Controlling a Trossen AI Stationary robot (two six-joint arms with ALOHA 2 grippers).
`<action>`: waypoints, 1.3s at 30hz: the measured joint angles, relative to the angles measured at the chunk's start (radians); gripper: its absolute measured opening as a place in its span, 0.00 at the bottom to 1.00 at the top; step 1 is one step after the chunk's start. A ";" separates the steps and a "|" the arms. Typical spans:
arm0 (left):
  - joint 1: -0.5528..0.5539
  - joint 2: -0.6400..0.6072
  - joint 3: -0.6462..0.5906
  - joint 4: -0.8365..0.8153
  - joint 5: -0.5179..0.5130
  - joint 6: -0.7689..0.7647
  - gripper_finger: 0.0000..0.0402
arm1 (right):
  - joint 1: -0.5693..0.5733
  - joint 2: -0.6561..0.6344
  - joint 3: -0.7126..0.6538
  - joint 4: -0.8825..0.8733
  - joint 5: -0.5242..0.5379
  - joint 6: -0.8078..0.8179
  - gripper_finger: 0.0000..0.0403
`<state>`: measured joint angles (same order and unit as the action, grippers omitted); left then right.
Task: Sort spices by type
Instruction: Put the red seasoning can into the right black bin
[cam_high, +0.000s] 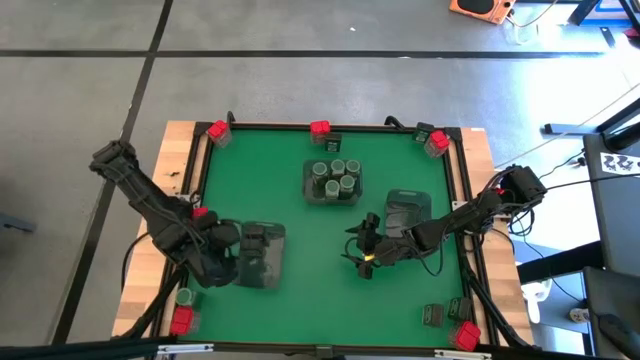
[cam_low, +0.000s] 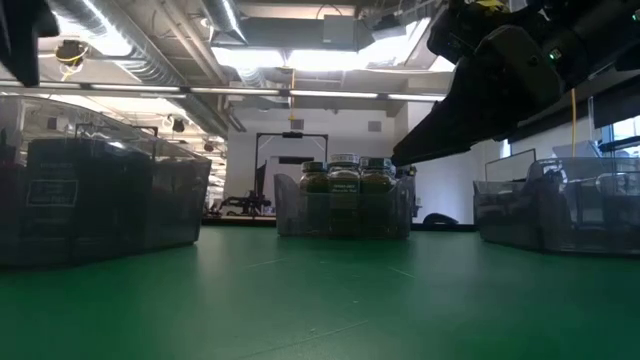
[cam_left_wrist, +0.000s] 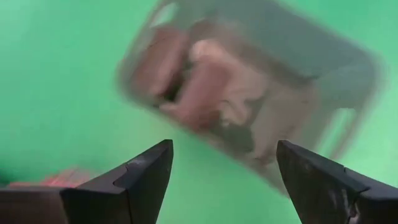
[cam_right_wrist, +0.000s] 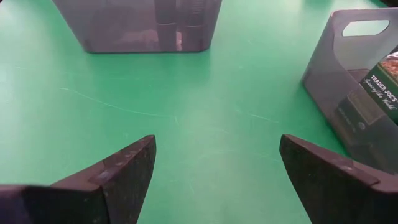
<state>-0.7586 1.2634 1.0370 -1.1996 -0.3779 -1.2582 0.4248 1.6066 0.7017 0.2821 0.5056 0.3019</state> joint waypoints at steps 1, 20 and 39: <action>0.002 0.002 0.000 -0.043 -0.004 -0.058 0.70 | 0.000 0.000 0.000 0.000 0.000 0.000 0.85; 0.176 0.002 -0.134 -0.340 0.094 -0.546 0.70 | 0.000 0.000 0.000 0.005 -0.001 0.006 0.85; 0.246 0.004 -0.288 -0.245 0.168 -0.519 0.70 | 0.000 0.000 0.000 0.008 0.000 0.007 0.85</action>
<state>-0.5122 1.2671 0.7490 -1.4448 -0.2097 -1.7768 0.4248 1.6062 0.7017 0.2897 0.5056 0.3092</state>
